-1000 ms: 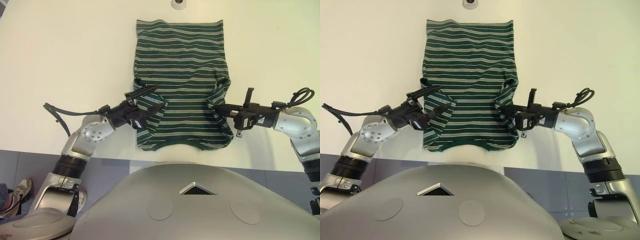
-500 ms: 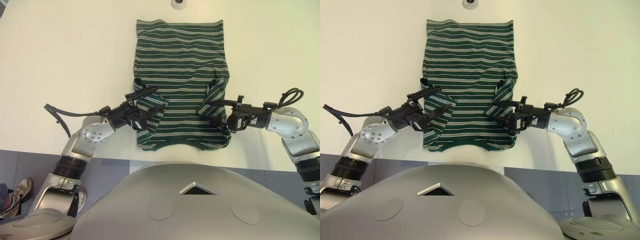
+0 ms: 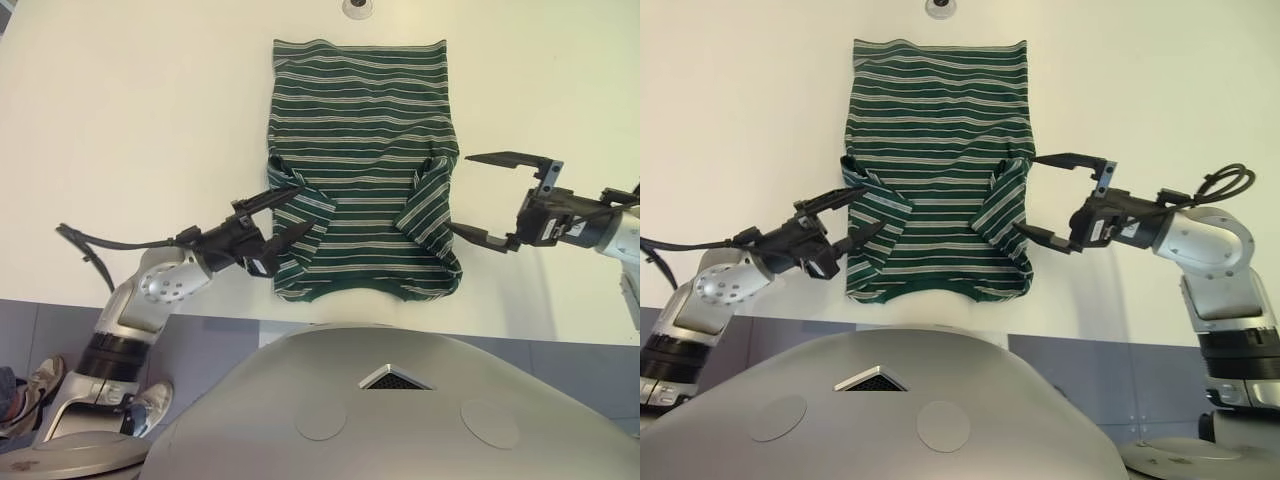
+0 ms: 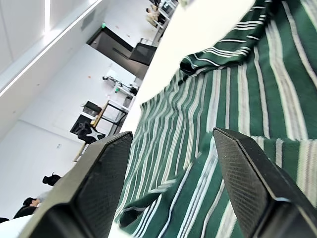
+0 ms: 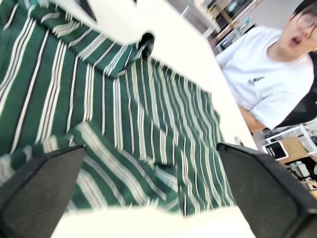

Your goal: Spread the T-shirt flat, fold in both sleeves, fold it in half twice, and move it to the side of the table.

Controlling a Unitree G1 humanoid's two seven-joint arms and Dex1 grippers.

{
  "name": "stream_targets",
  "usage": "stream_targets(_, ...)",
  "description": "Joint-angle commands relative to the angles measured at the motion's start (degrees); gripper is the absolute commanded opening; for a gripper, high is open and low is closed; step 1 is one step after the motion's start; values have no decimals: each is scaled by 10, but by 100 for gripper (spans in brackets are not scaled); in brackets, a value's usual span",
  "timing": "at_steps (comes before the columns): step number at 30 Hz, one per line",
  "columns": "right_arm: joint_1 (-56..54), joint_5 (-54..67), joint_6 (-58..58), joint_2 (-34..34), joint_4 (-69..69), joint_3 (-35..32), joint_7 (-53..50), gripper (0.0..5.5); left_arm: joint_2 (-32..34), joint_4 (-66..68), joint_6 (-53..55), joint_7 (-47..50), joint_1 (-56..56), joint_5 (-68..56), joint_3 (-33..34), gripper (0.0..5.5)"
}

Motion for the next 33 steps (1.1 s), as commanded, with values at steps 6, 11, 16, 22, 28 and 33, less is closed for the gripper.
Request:
stream_targets(6, 104, -8, -41, -53, 21, -64, 57, 487, 130, -46, -26, -75, 135, -5, 55, 300)
stream_targets(11, 128, -23, -52, -54, 17, -25, 86, 487, 141, -31, -28, -99, 149, 18, 36, 300)
stream_targets(16, 130, -37, -54, -45, 12, 15, 93, 487, 137, -17, -27, -105, 139, 29, 26, 300)
stream_targets(22, 105, -55, -51, -30, 16, 51, 80, 487, 124, 7, -18, -94, 119, 61, 19, 300)
stream_targets(28, 84, -69, -49, -22, 29, 67, 66, 399, 121, 24, -23, -79, 108, 76, 12, 300)
stream_targets(33, 71, -76, -46, -19, 30, 74, 55, 304, 120, 23, -25, -77, 100, 71, 4, 300)
